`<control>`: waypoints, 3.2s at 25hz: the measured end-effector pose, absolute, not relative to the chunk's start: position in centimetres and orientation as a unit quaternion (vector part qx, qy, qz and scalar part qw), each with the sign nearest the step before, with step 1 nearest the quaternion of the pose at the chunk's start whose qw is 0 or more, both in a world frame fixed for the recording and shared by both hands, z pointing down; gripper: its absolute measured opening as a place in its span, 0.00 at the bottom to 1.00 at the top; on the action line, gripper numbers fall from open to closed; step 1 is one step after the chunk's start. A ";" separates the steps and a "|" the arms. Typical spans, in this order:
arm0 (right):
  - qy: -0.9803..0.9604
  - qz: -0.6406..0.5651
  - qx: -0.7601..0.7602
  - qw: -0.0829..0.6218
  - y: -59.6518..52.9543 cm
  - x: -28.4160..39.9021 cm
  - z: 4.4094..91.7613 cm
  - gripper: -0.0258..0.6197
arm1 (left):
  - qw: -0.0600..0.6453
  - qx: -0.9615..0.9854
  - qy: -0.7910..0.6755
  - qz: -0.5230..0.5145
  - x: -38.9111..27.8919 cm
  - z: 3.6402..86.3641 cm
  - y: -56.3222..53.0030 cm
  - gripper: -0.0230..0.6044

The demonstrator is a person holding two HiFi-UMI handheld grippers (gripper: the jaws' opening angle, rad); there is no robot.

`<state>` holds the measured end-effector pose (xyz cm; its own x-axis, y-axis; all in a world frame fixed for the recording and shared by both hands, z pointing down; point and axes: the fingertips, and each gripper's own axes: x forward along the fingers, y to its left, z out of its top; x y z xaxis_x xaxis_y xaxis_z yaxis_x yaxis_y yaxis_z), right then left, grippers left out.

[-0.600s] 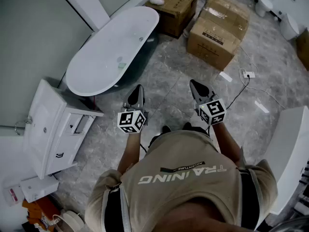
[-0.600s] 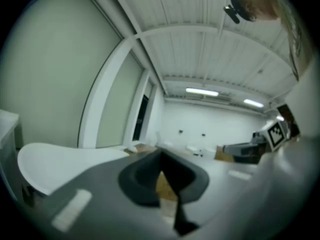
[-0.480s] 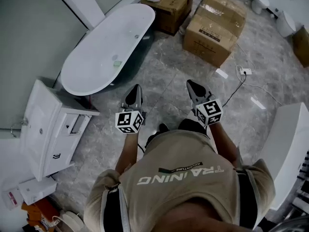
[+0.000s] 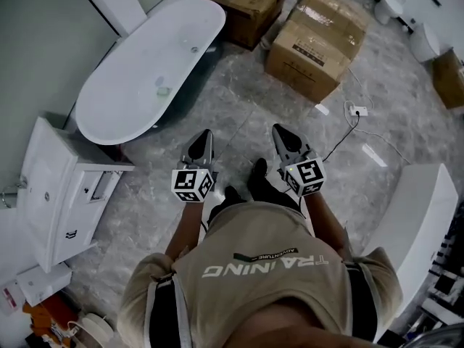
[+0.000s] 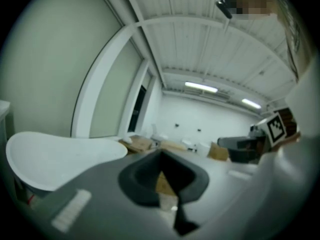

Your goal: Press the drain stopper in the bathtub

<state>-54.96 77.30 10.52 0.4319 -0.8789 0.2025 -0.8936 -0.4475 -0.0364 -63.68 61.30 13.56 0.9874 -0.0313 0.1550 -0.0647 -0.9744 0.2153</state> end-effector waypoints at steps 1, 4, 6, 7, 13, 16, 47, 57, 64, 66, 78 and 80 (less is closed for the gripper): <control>-0.525 0.098 0.844 0.037 77.2 -54.1 10.7 0.06 | 0.109 0.991 -0.022 0.081 -62.7 13.6 61.4 0.04; -0.530 0.110 0.840 0.026 76.7 -50.8 11.3 0.06 | 0.104 0.990 -0.018 0.096 -59.4 13.6 61.7 0.04; -0.538 0.113 0.835 0.022 76.3 -48.3 11.6 0.06 | 0.094 0.991 -0.014 0.098 -57.0 13.0 61.8 0.04; -0.543 0.114 0.832 0.020 76.2 -47.1 11.7 0.06 | 0.087 0.991 -0.012 0.097 -55.8 12.5 61.9 0.04; -0.561 0.116 0.819 0.008 75.2 -40.3 12.9 0.06 | 0.061 0.993 -0.016 0.099 -48.7 11.3 61.6 0.04; -0.569 0.125 0.812 0.001 74.4 -37.6 13.6 0.06 | 0.062 0.992 -0.025 0.106 -46.2 11.5 61.2 0.04; -0.537 0.150 0.829 0.048 49.9 -17.6 13.8 0.06 | 0.124 0.986 -0.019 0.108 -25.0 16.1 34.9 0.04; -0.584 0.165 0.794 0.039 45.1 -10.8 16.2 0.06 | 0.106 0.982 -0.093 0.126 -19.5 17.6 29.7 0.04; -0.645 0.154 0.748 0.029 39.6 -2.3 15.6 0.06 | 0.082 0.975 -0.155 0.138 -14.1 15.7 26.2 0.04; -0.658 0.151 0.737 0.026 38.4 0.5 15.5 0.06 | 0.068 0.971 -0.181 0.141 -12.6 14.8 24.8 0.04; -0.708 0.173 0.684 0.029 32.3 7.4 17.3 0.06 | 0.087 0.951 -0.254 0.153 -7.9 15.0 21.7 0.04; -0.711 0.177 0.680 0.038 31.3 7.8 18.0 0.06 | 0.092 0.950 -0.253 0.156 -7.6 15.2 21.2 0.04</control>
<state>7.76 31.28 18.04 -0.0723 -0.9527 0.2951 -0.9798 0.0126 -0.1995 -7.59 21.17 15.22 0.8232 -0.4532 0.3420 -0.5102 -0.8548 0.0951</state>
